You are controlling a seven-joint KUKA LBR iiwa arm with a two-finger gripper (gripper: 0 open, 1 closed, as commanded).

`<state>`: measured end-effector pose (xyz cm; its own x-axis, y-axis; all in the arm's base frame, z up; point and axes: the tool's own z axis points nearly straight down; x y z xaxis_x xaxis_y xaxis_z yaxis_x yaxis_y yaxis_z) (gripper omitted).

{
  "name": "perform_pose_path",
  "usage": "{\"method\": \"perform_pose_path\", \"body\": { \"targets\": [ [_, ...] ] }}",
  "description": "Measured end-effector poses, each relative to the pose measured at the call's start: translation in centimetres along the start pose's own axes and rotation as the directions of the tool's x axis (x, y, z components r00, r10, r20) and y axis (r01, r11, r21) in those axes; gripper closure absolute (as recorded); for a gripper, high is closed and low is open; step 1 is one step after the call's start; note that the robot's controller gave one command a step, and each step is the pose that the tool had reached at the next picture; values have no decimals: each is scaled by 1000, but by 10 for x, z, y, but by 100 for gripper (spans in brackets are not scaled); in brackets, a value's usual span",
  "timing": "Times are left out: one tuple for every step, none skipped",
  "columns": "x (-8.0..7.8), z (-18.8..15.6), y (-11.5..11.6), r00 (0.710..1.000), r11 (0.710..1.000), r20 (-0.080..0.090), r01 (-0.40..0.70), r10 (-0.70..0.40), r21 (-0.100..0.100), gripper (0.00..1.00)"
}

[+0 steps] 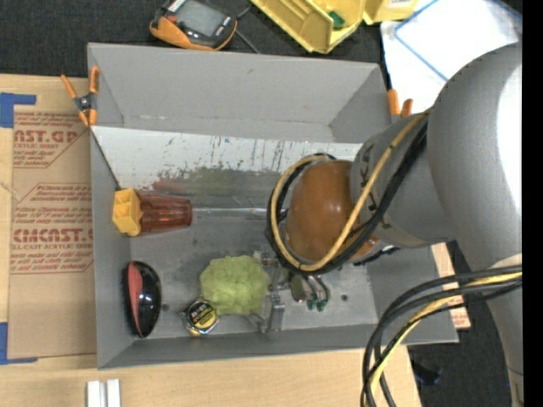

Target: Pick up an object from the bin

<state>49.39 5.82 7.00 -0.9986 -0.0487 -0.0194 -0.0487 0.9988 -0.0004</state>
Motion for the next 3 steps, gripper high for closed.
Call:
{"method": "perform_pose_path", "body": {
  "targets": [
    [-18, -41, -14, 980, 980, -4, -199, 199, -2, 0],
    [-8, -63, -1, 1000, 1000, -4, 3, -3, -1, 0],
    [-5, -68, 1, 999, 999, -4, 46, -46, -2, 0]
  ]
}}
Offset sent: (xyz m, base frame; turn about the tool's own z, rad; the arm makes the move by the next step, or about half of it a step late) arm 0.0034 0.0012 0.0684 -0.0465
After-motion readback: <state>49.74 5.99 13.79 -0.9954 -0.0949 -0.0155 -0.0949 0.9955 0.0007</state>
